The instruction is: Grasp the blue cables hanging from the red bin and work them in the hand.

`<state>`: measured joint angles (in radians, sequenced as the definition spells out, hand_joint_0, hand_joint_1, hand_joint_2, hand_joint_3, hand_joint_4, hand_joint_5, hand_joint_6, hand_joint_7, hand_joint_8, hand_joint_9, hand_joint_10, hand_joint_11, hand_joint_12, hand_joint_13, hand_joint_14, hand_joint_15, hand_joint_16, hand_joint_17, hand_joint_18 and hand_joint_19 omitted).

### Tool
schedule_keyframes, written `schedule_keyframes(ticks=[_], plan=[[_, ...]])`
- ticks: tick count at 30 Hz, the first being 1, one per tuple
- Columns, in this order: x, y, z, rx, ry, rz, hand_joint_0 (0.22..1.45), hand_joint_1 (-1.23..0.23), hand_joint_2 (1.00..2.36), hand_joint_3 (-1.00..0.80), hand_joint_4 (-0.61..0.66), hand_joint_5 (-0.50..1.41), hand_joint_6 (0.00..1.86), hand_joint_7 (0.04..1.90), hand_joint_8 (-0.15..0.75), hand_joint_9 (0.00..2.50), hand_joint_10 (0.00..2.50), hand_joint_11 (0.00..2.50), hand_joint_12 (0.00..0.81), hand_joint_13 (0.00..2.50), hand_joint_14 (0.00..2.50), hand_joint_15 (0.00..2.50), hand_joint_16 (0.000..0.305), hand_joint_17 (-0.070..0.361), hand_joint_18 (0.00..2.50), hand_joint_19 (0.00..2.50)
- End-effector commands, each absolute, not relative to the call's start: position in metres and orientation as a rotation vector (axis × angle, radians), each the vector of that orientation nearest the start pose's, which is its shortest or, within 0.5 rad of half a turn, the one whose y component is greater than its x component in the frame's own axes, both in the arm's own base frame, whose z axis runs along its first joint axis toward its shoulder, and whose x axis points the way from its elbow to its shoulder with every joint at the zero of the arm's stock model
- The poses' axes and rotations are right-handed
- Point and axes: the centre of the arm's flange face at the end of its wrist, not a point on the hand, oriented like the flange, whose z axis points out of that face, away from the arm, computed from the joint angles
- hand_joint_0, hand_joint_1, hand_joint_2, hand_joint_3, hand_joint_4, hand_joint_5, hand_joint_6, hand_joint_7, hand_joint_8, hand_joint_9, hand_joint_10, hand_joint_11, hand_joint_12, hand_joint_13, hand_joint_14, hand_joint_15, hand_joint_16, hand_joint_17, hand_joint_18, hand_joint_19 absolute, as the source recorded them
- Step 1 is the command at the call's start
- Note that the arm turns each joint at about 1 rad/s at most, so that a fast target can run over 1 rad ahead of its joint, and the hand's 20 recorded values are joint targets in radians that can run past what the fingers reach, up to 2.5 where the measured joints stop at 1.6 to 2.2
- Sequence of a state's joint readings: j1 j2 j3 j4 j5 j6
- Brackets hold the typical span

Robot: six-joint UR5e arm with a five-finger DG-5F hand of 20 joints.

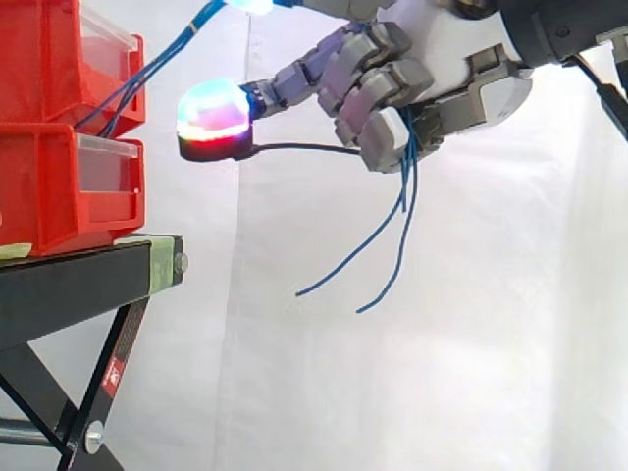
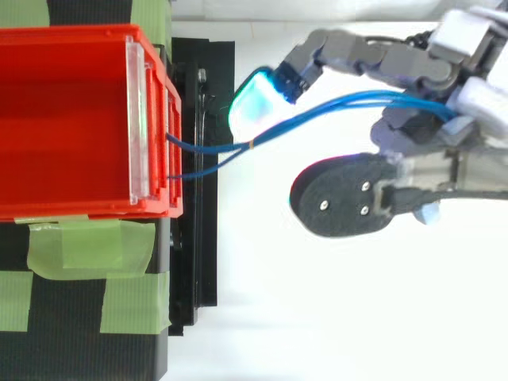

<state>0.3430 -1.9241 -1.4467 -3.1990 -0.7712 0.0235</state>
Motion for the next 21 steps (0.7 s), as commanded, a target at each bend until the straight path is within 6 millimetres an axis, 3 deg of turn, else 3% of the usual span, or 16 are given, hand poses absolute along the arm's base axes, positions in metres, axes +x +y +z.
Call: schedule_keyframes(ticks=[1,11,21], plan=[[0.609,0.003,0.351,1.434,1.092,0.650,0.73,-0.61,1.00,-1.00,0.10,0.16,0.01,1.19,0.519,1.74,2.50,2.50,0.771,2.09,2.50,2.01,0.244,0.183,2.50,0.76],[0.623,0.011,0.357,1.328,1.062,0.640,0.76,-0.66,1.00,-1.00,0.10,0.22,0.00,1.28,0.519,1.74,2.50,2.50,0.771,2.09,2.50,2.01,0.244,0.183,2.50,0.76],[0.623,0.016,0.357,1.324,1.050,0.631,0.84,-0.71,1.00,-0.89,0.10,0.25,0.02,1.36,0.519,1.74,2.50,2.50,0.771,2.09,2.50,2.01,0.244,0.183,2.50,0.76]])
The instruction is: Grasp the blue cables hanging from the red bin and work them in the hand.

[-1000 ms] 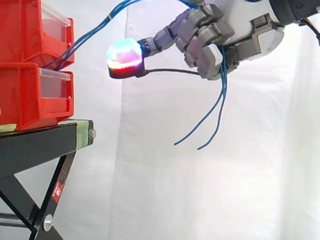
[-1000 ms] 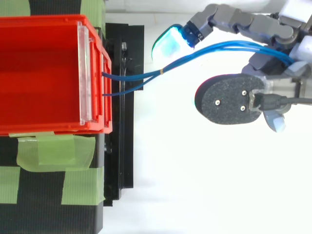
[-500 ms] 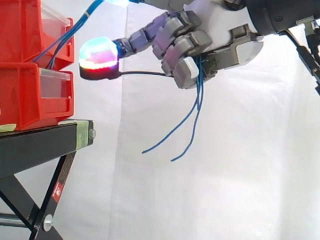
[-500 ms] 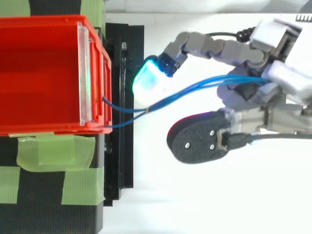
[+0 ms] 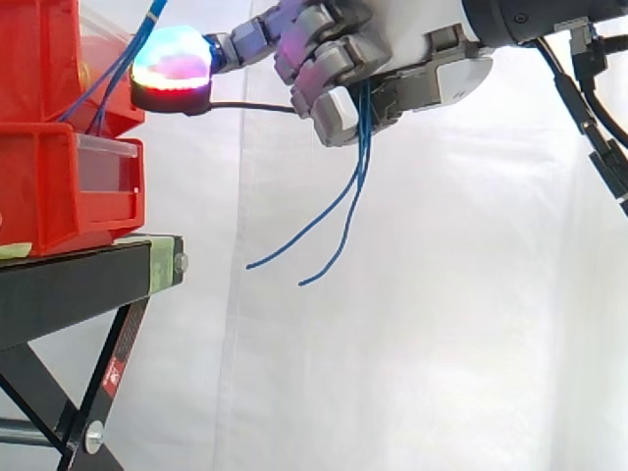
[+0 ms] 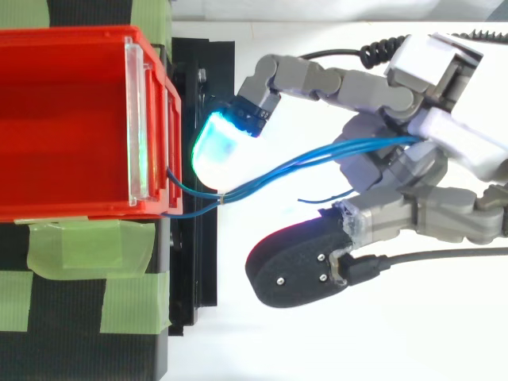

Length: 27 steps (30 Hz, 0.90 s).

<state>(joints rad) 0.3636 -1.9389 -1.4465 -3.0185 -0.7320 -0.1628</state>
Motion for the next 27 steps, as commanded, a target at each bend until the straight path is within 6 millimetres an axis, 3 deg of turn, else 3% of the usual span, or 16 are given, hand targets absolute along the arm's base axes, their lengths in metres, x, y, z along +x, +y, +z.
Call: schedule_keyframes(ticks=[1,7,15,21,27], plan=[[0.622,0.017,0.357,1.324,1.050,0.631,0.84,-0.71,1.01,-0.88,0.10,0.24,0.04,1.35,0.519,1.74,2.50,2.50,0.771,2.09,2.50,2.01,0.244,0.183,2.50,0.76],[0.621,0.018,0.357,1.324,1.064,0.621,0.85,-0.71,1.01,-0.87,0.10,0.23,0.16,1.33,0.519,1.74,2.50,2.50,0.771,2.09,2.50,2.01,0.244,0.183,2.50,0.76],[0.614,0.015,0.355,1.356,1.092,0.606,0.79,-0.67,1.00,-0.97,0.11,0.22,0.15,1.32,0.519,1.74,2.50,2.50,0.771,2.09,2.50,2.01,0.244,0.183,2.50,0.76],[0.597,0.008,0.371,1.395,1.112,0.588,0.78,-0.65,1.00,-1.00,0.12,0.23,0.13,1.32,0.519,1.74,2.50,2.50,0.771,2.09,2.50,2.01,0.244,0.183,2.50,0.76],[0.593,0.002,0.378,1.400,1.116,0.572,0.77,-0.64,1.00,-1.00,0.13,0.23,0.11,1.31,0.519,1.74,2.50,2.50,0.771,2.09,2.50,2.01,0.244,0.183,2.50,0.76]])
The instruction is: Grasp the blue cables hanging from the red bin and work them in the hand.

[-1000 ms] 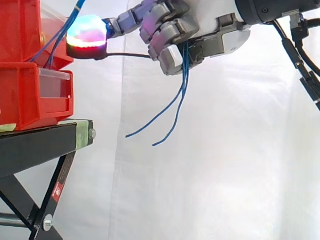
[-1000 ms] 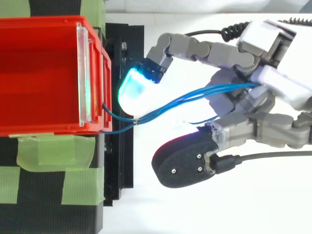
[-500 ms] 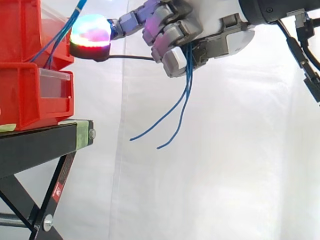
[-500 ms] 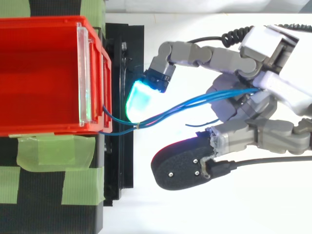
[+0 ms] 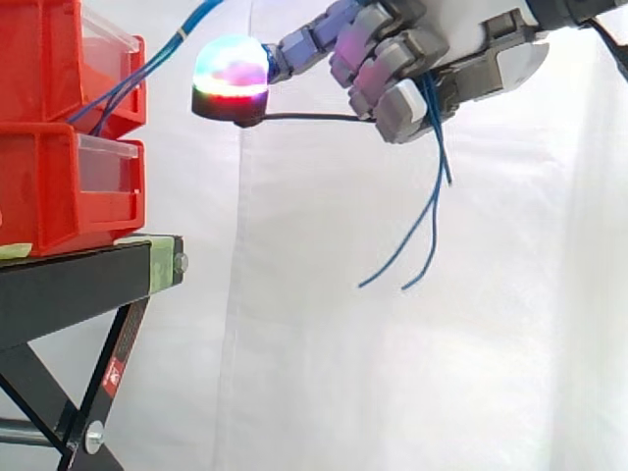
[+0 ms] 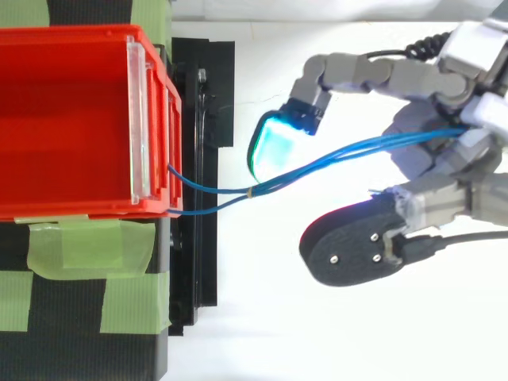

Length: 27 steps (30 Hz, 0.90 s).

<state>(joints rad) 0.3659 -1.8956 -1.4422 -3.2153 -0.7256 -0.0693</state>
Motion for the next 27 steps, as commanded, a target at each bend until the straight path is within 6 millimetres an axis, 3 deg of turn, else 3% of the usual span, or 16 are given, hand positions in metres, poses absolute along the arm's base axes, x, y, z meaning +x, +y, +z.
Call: schedule_keyframes(ticks=[1,18,27], plan=[[0.592,0.000,0.378,1.401,1.119,0.567,0.76,-0.64,1.00,-1.00,0.13,0.24,0.10,1.31,0.519,1.74,2.50,2.50,0.771,2.09,2.50,2.01,0.244,0.183,2.50,0.76],[0.595,-0.004,0.386,1.405,1.099,0.570,0.80,-0.68,1.00,-1.00,0.13,0.28,0.03,1.37,0.519,1.74,2.50,2.50,0.771,2.09,2.50,2.01,0.244,0.183,2.50,0.76],[0.615,0.003,0.366,1.334,1.115,0.541,0.79,-0.67,1.00,-1.00,0.14,0.28,0.00,1.36,0.519,1.74,2.50,2.50,0.771,2.09,2.50,2.01,0.244,0.183,2.50,0.76]])
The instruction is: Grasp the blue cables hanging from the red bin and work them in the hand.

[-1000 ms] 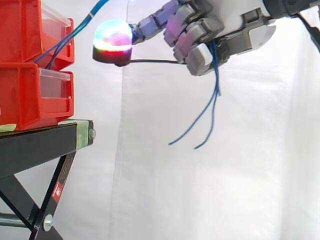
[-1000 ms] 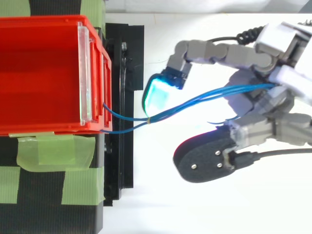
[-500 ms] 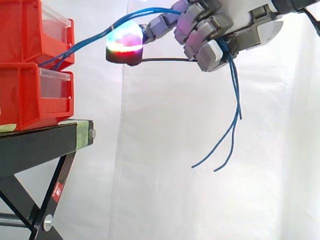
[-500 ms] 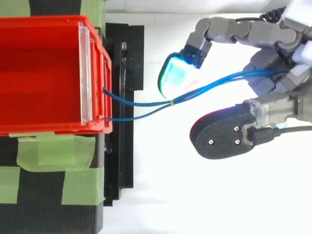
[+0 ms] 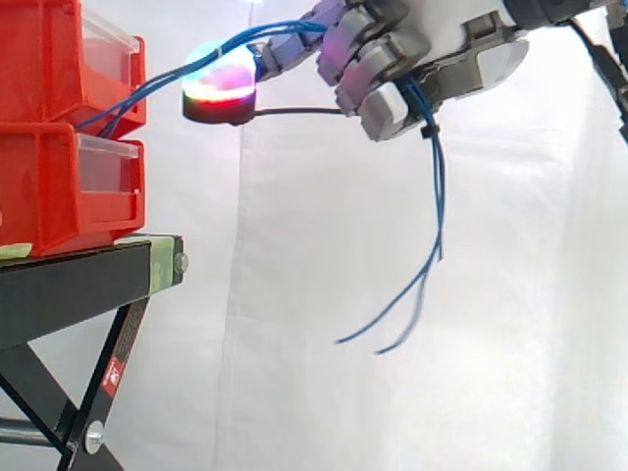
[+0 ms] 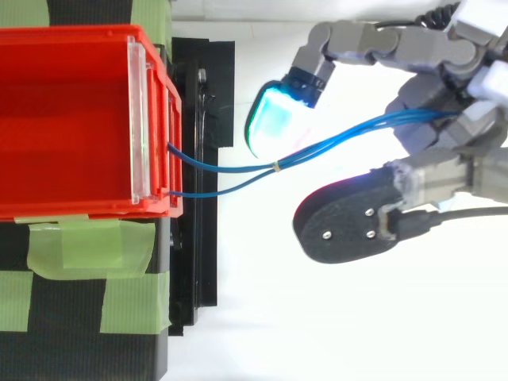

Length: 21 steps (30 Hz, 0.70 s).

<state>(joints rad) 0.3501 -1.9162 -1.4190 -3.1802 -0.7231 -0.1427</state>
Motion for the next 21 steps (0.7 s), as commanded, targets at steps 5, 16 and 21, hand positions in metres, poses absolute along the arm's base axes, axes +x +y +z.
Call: schedule_keyframes(ticks=[5,16,21], plan=[[0.621,0.005,0.349,1.347,1.122,0.541,0.79,-0.67,1.00,-1.00,0.14,0.28,0.00,1.36,0.519,1.74,2.50,2.50,0.771,2.09,2.50,2.01,0.244,0.183,2.50,0.76],[0.624,0.008,0.347,1.330,1.132,0.533,0.85,-0.68,1.00,-0.90,0.13,0.30,0.03,1.37,0.519,1.74,2.50,2.50,0.771,2.09,2.50,2.01,0.244,0.183,2.50,0.76],[0.625,0.011,0.347,1.322,1.128,0.540,0.87,-0.68,1.01,-0.84,0.12,0.28,0.10,1.36,0.519,1.74,2.50,2.50,0.771,2.09,2.50,2.01,0.244,0.183,2.50,0.76]])
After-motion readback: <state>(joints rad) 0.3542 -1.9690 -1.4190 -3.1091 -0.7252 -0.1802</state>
